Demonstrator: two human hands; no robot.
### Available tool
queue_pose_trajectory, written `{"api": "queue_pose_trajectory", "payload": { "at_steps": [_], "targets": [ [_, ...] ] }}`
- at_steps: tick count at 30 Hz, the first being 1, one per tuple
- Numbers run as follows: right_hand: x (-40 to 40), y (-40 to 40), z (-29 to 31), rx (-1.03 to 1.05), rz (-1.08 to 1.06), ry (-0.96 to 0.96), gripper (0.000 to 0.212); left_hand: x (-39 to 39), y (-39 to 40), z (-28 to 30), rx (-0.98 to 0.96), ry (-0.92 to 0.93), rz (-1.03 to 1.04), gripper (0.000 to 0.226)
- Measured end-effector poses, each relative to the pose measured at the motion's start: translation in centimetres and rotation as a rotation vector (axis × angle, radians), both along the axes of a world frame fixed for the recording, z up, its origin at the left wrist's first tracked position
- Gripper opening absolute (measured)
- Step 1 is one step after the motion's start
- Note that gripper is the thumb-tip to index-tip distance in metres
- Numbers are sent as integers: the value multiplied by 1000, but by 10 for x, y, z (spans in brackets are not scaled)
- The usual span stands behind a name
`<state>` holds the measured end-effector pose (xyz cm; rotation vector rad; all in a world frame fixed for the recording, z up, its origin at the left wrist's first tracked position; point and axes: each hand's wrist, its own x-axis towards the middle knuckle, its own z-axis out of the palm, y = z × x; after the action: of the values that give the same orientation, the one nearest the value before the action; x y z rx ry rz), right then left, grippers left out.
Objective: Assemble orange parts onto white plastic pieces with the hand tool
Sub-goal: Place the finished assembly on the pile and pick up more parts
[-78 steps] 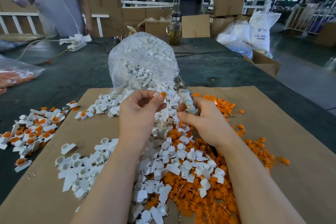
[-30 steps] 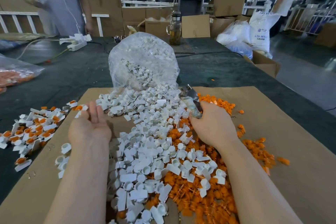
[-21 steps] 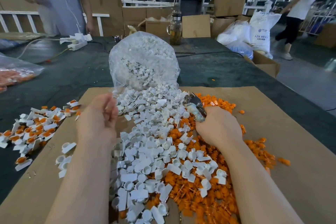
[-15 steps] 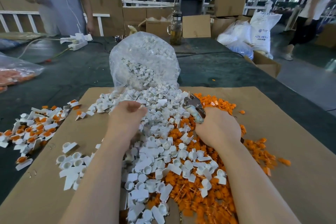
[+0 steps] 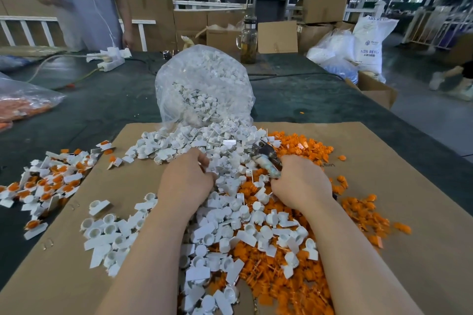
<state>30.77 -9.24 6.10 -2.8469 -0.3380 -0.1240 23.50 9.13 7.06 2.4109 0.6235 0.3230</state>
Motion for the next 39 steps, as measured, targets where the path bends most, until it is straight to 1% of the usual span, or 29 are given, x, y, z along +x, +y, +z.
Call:
{"api": "queue_pose_trajectory", "payload": {
  "at_steps": [4, 7, 10, 12, 14, 16, 18, 21, 23, 24, 26, 27, 29, 31, 33, 36, 39],
  "targets": [
    [0, -1, 0, 18, -18, -44, 21, 0, -2, 0, 103, 41, -7, 33],
    [0, -1, 1, 58, -16, -83, 20, -1, -1, 2, 114, 11, -11, 24],
    [1, 0, 1, 86, -21, -108, 31, -1, -1, 2, 90, -39, 16, 20],
    [2, -1, 2, 109, -36, -125, 39, 0, -1, 1, 37, -89, 27, 17],
    [3, -1, 3, 130, -40, -138, 43, 2, -2, 1, -65, -153, 19, 14],
    [3, -1, 4, 163, -28, -130, 43, 3, -2, 3, -205, -238, -8, 12],
    [3, 0, 4, 206, -13, -121, 40, 2, -4, 7, -309, -307, -38, 15],
    [2, 0, 5, 213, 0, -124, 37, 2, -3, 7, -360, -355, -23, 18],
    [1, -1, 5, 196, 3, -126, 35, 2, 2, 5, -285, -301, 25, 6],
    [1, -1, 5, 195, 4, -124, 33, 1, 4, 4, -231, -230, 28, 8],
    [1, -1, 4, 198, 14, -122, 29, 0, 7, 2, -166, -36, -32, 29],
    [2, -1, 3, 200, 18, -121, 28, 0, 7, 2, -138, 37, -74, 32],
    [2, 1, 3, 204, 19, -116, 25, -1, 4, 2, -42, 93, -134, 25],
    [3, 1, 2, 203, 17, -106, 23, -1, 1, 2, 44, 69, -151, 13],
    [3, 0, 2, 211, 21, -98, 25, -1, -2, 2, 44, 22, -139, 15],
    [1, 2, 2, 202, 29, -121, 31, 0, -4, 3, -23, -35, -96, 16],
    [0, 3, 2, 204, 38, -135, 32, 1, -5, 7, -171, -162, -47, 12]
  ]
}}
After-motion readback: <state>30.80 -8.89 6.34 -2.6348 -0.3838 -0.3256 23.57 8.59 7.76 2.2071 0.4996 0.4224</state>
